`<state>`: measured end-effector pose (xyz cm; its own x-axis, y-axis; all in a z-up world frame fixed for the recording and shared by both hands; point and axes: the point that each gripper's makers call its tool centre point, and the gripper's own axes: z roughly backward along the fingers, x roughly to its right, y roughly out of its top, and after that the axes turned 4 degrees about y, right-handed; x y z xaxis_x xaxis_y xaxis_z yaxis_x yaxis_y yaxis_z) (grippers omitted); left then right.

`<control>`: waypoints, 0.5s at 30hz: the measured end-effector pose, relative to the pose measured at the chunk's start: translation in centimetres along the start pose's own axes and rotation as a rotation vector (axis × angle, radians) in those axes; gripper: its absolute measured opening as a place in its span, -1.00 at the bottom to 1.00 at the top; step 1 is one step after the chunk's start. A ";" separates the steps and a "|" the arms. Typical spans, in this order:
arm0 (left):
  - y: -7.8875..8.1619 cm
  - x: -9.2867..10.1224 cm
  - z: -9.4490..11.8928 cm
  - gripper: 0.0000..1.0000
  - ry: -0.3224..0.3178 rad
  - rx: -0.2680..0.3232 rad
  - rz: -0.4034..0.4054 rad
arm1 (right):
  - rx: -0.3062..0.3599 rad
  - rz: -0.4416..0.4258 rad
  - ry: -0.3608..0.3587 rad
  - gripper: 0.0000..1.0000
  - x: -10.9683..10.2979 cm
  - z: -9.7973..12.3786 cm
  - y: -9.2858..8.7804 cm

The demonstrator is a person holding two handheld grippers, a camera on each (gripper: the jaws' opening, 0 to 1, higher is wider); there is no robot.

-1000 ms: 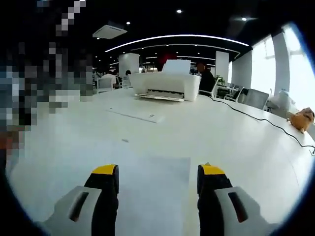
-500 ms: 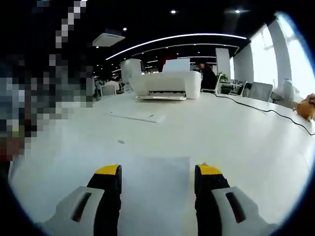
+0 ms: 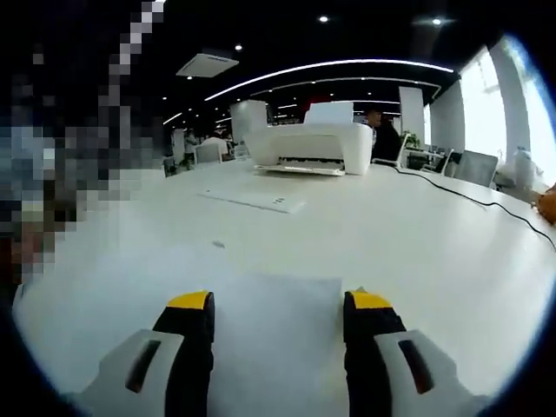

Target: Organize the stack of printing papers by aligning and flattening the scattered papers on the table

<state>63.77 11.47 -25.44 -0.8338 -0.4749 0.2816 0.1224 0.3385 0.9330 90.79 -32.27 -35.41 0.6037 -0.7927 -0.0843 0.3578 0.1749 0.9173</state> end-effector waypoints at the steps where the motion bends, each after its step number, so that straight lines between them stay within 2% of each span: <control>1: 0.0 0.0 0.0 -0.88 0.000 0.000 0.001 | -0.004 0.008 0.009 0.10 0.1 0.0 0.0; 4: 0.0 -0.1 0.1 -0.88 0.000 0.002 0.002 | -0.023 0.053 0.003 -0.03 0.7 0.1 -0.2; 6: 0.0 -0.1 0.1 -0.88 0.000 0.003 0.002 | -0.016 0.055 0.016 -0.25 0.4 0.0 -0.1; 10: 0.0 -0.1 0.1 -0.88 0.000 0.004 0.005 | -0.007 0.093 0.021 -0.38 -0.3 0.0 0.0; 12: 0.0 -0.1 0.1 -0.88 -0.001 0.005 0.007 | -0.001 0.113 0.020 -0.51 -0.6 0.2 0.0; 15: 0.1 -0.1 0.1 -0.88 -0.001 0.006 0.007 | 0.003 0.122 -0.008 -0.64 -0.3 0.5 0.0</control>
<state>63.81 11.65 -25.43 -0.8335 -0.4713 0.2883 0.1251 0.3473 0.9294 90.27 -32.34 -35.23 0.6370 -0.7703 0.0309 0.2802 0.2687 0.9216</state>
